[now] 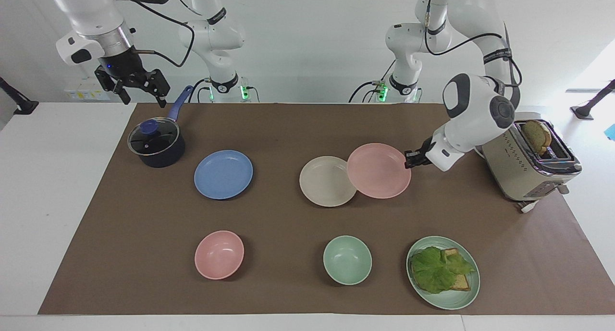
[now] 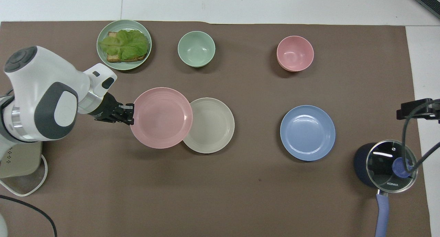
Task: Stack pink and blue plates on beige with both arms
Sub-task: 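Carry the pink plate onto the beige plate with the left gripper, then release the pink plate and withdraw the left gripper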
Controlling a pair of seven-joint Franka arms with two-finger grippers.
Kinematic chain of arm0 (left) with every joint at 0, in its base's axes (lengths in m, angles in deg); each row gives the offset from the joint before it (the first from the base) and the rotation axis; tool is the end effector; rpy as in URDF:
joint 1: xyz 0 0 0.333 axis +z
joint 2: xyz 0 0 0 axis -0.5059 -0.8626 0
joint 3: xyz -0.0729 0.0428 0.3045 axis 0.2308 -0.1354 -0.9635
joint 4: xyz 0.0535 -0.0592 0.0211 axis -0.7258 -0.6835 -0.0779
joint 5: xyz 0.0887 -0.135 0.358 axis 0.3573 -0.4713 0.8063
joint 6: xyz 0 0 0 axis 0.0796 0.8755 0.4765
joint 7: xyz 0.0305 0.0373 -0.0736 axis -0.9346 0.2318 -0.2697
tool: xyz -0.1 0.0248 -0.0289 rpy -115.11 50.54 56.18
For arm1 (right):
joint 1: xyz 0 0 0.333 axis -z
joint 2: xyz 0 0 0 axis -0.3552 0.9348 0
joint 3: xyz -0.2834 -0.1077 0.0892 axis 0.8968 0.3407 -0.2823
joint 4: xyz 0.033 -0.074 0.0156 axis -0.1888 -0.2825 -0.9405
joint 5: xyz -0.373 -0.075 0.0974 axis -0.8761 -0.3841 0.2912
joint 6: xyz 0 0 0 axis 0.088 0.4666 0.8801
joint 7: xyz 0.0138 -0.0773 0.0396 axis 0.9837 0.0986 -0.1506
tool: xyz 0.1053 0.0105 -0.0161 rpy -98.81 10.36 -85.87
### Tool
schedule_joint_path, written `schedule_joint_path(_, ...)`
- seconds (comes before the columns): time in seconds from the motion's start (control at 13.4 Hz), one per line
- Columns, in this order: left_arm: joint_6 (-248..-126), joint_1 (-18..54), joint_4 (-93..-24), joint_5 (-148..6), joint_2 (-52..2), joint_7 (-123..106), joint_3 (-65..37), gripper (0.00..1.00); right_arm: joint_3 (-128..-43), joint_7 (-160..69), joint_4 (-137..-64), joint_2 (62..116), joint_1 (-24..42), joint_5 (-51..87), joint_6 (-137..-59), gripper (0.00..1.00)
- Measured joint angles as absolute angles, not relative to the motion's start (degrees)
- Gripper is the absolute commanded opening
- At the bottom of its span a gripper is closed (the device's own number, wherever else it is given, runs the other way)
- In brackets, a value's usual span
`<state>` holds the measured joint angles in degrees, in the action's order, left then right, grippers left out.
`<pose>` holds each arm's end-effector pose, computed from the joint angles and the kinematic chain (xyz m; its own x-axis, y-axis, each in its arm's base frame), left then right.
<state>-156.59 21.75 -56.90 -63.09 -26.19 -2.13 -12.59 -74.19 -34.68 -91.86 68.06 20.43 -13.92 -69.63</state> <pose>0.5656 -0.1508 0.3999 0.9716 0.0218 -0.2358 0.0789 -0.9687 0.2355 0.5204 -0.0418 0.6365 0.9926 -0.1214 -0.0021 -0.1213 -0.9925 0.0169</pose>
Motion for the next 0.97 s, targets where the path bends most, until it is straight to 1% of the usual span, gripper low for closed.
schedule_joint_path(0.22,-161.7,15.0,-56.9,-63.2,-26.2,-10.2,-12.5,0.00,-74.1,-34.7,-91.9,68.1,20.5,-13.9,-69.6,1.00)
schedule_joint_path(0.37,-163.7,12.3,-56.9,-63.2,-26.4,-12.9,-12.5,0.00,-74.1,-34.7,-91.9,68.1,20.5,-13.9,-69.6,1.00)
schedule_joint_path(0.75,-169.9,8.5,-59.4,-63.2,-28.1,-15.4,-12.5,0.00,-74.0,-34.7,-91.9,68.1,20.5,-13.9,-69.7,1.00)
schedule_joint_path(0.97,-171.2,8.1,-60.2,-63.4,-28.5,-15.5,-12.6,0.00,-73.8,-36.0,-91.9,68.1,20.6,-13.9,-69.7,1.00)
